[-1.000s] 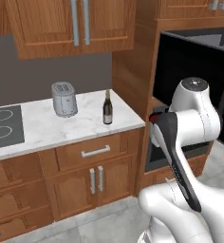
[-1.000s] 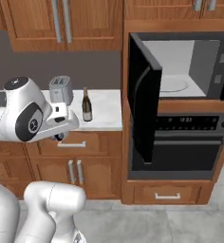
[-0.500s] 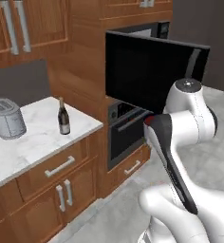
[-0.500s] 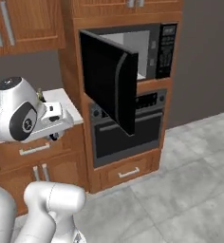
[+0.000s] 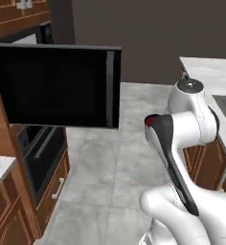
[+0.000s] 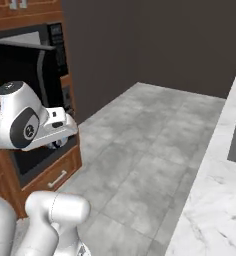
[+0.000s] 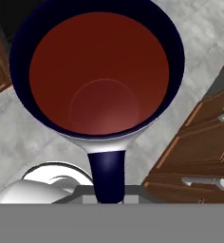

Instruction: Place the microwavable item in the microwave. Then, close the microwave door and press the start button.

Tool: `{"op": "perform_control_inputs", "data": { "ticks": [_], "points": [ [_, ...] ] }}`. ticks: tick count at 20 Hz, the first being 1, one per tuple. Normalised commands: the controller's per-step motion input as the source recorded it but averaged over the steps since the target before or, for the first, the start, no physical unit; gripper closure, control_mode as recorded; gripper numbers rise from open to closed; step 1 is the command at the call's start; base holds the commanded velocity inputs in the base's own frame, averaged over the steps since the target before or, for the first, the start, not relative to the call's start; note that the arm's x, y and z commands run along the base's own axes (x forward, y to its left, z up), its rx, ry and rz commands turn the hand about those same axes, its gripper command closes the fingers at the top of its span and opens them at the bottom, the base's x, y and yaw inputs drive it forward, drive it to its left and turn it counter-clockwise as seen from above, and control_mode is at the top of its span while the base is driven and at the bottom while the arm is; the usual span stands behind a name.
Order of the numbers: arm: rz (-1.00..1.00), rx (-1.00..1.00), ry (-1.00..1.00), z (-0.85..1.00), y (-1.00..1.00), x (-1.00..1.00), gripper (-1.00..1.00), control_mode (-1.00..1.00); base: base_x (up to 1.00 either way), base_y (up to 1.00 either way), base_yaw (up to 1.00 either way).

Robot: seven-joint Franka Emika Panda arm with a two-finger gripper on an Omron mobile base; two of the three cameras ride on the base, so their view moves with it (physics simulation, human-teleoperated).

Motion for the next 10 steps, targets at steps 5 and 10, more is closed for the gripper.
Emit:
{"op": "perform_control_inputs", "data": {
  "ticks": [5,10],
  "points": [
    [0.0,0.0,0.0,0.0,0.0,0.0,1.0,1.0,0.32,-0.53,-0.67],
    [0.0,0.0,0.0,0.0,0.0,0.0,1.0,1.0,0.94,0.05,-0.43]
  ]
}}
